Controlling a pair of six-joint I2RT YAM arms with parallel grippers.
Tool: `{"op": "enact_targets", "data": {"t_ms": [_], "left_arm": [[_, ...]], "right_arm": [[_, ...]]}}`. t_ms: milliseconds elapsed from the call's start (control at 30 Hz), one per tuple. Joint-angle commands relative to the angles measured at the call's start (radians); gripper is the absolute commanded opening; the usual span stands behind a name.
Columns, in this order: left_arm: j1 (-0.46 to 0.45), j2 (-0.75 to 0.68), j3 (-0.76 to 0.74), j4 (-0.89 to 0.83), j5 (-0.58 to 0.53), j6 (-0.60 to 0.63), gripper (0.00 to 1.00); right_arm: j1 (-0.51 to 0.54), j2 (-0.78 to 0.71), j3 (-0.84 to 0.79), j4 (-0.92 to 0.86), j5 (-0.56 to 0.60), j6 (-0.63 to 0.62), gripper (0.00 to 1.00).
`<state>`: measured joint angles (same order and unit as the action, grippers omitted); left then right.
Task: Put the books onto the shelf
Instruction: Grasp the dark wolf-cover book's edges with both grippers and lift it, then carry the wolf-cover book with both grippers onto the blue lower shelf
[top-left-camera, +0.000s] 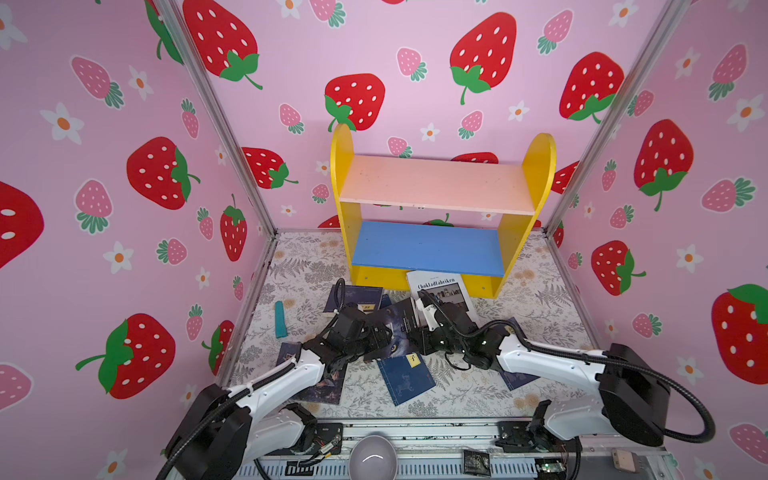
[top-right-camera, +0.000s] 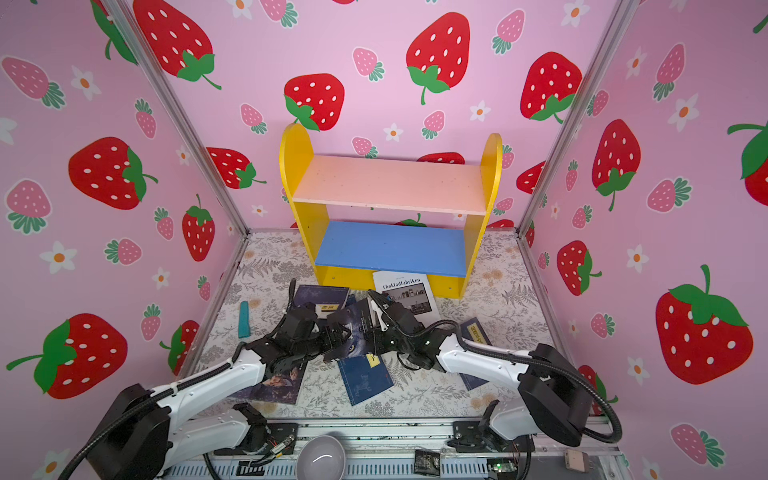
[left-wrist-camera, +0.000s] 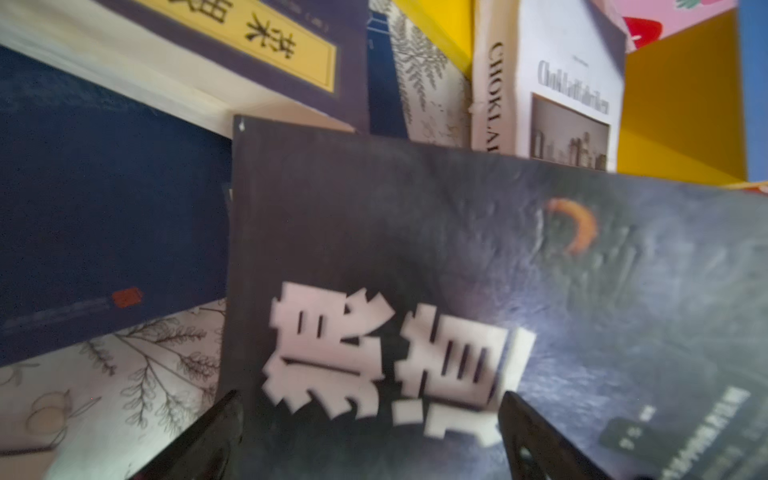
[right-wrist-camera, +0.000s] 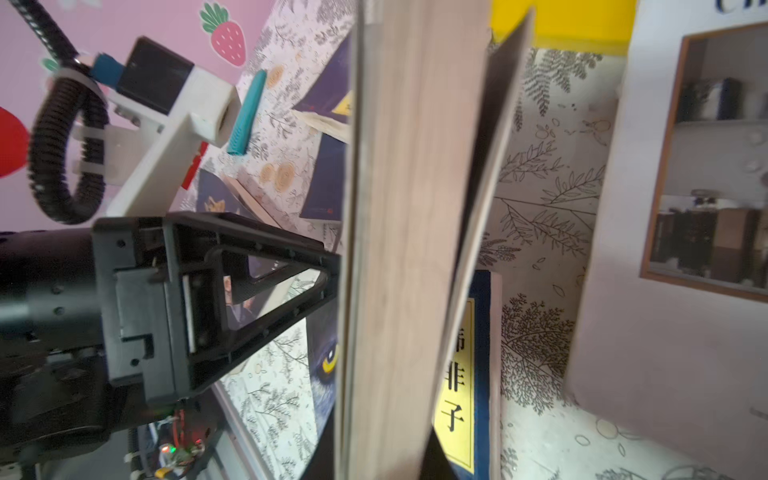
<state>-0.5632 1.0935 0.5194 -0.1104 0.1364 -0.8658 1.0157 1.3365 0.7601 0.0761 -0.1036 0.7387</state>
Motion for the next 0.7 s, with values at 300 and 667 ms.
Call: {"op": "enact_targets", "data": {"t_ms": [300,667], "left_arm": [[0.067,-0.170,0.142,0.171,0.275,-0.135,1.00],[0.056,0.118,0.244,0.504,0.192,-0.260,0.96]], "right_arm": [[-0.301,-0.345,-0.059,0.288,-0.079,0.189,0.02],[-0.347,-0.230,-0.059,0.500,-0.217,0.306,0.02]]}}
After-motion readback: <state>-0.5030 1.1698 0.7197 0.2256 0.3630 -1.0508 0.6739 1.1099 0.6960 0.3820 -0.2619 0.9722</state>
